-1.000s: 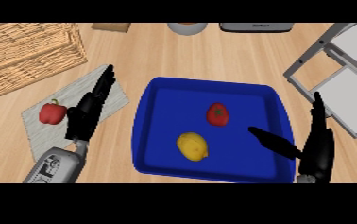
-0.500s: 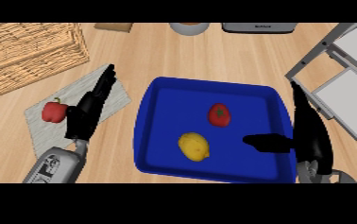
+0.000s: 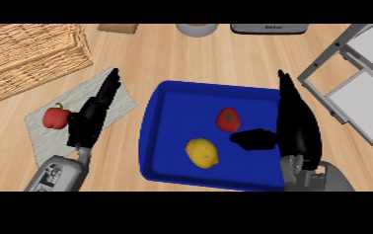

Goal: Pick the tomato from the tray and place it in the tiered shelf

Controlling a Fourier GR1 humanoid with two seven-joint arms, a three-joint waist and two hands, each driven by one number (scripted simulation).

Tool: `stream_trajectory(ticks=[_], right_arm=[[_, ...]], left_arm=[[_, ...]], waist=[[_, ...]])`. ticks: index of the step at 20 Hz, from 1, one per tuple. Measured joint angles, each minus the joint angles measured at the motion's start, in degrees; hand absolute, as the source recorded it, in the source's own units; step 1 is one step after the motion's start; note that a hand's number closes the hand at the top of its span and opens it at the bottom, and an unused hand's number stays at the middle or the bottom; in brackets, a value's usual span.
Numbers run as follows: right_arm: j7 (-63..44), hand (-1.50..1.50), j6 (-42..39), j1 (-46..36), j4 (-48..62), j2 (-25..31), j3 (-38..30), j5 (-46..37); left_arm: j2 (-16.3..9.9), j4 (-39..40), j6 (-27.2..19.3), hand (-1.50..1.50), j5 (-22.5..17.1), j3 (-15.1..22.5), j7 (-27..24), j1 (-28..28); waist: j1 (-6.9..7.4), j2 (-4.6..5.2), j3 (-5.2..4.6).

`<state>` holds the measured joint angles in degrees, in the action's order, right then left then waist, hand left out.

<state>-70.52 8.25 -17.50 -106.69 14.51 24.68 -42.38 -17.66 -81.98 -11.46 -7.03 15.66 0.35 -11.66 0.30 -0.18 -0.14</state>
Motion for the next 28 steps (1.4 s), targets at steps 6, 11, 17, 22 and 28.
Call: stream_trajectory(ticks=[6,11,17,22,28], right_arm=[[-0.14,-1.5,-2.84,-3.8,4.98,-5.78,-1.16,-5.64],[0.58,-1.5,-4.95,-3.75,6.64,-9.82,-2.86,-9.3],[1.36,-1.5,-6.21,-3.13,7.72,-13.04,-4.15,-11.93],[1.31,-1.5,-5.62,-2.72,10.4,-13.73,-3.45,-12.72],[1.89,-1.5,-5.24,-2.77,12.8,-13.94,-4.05,-12.18]], left_arm=[[1.1,1.26,0.07,0.0,0.94,-0.29,-0.54,-0.5],[1.97,1.32,-0.6,0.0,2.01,-0.49,0.54,-1.08],[2.55,0.9,-0.18,0.0,2.44,-1.05,1.11,-0.94],[2.88,0.83,0.62,0.0,2.94,-1.04,-0.21,0.62],[2.61,1.72,1.8,0.0,2.92,-2.61,-0.42,-0.36]], waist=[[-0.08,0.1,0.04],[-0.31,0.08,0.07],[-0.28,0.09,0.1],[-0.04,0.13,0.11],[-0.07,0.16,0.1]])
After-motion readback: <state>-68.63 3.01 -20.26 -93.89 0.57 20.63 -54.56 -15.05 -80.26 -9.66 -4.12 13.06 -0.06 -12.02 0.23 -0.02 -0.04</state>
